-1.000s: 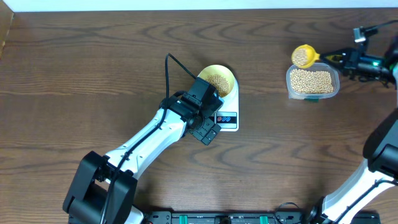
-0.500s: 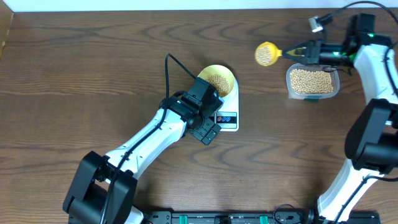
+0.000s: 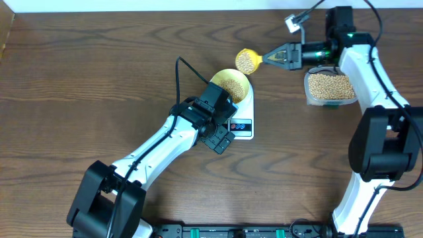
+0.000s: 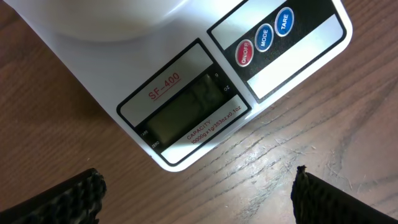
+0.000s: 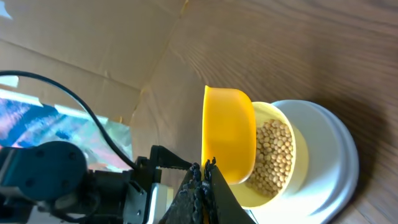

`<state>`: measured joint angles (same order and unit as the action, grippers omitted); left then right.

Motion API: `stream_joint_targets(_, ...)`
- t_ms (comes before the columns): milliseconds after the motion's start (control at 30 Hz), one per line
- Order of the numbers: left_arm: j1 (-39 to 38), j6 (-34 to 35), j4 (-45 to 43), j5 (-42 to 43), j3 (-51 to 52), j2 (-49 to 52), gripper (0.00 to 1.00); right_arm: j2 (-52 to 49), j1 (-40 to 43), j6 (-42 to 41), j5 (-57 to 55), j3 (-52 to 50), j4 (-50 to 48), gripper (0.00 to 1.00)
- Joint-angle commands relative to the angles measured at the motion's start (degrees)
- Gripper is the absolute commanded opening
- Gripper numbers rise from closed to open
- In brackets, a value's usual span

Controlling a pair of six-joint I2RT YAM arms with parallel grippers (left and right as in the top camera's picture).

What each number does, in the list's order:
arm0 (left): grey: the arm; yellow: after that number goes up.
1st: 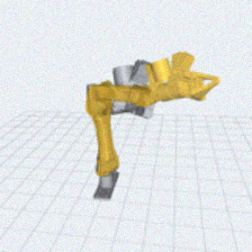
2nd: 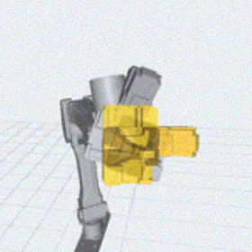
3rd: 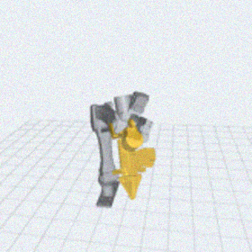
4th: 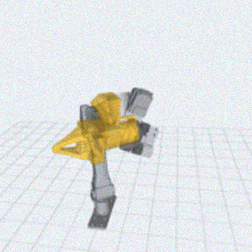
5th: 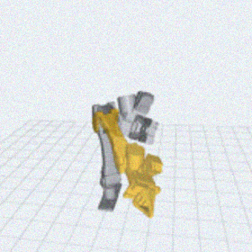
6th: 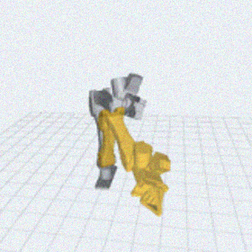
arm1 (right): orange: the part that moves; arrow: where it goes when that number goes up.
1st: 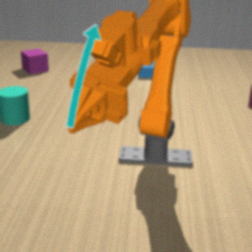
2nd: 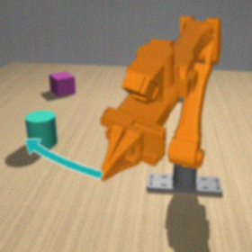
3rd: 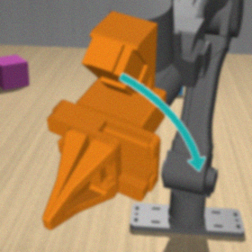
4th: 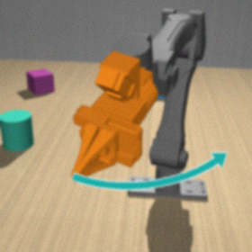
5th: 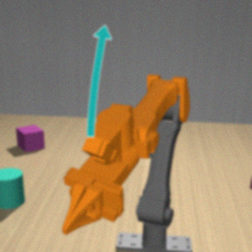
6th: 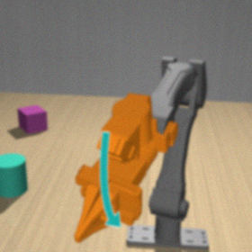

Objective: Scoop item into bowl and weigh 50g on scale
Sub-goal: 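Move the scoop left over the yellow bowl with the right gripper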

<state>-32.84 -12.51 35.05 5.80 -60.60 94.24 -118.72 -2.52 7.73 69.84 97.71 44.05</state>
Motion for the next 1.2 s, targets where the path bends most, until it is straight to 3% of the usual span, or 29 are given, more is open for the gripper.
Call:
stream_joint_targets(0, -0.13, -0.96, -0.02, -0.52, 0.28, 0.28, 0.98, -0.66, -1.97, -0.39, -3.41, 0.11, -0.17, 0.01)
stream_joint_targets(400, -0.13, -0.96, -0.02, -0.52, 0.28, 0.28, 0.98, -0.52, -6.73, -0.35, -7.56, 0.13, -5.75, 0.01)
stream_joint_targets(1167, -0.07, -0.70, 0.22, -0.55, -1.14, -3.48, 0.98, 8.63, -9.84, 8.04, -21.75, 0.13, -3.48, 0.01)
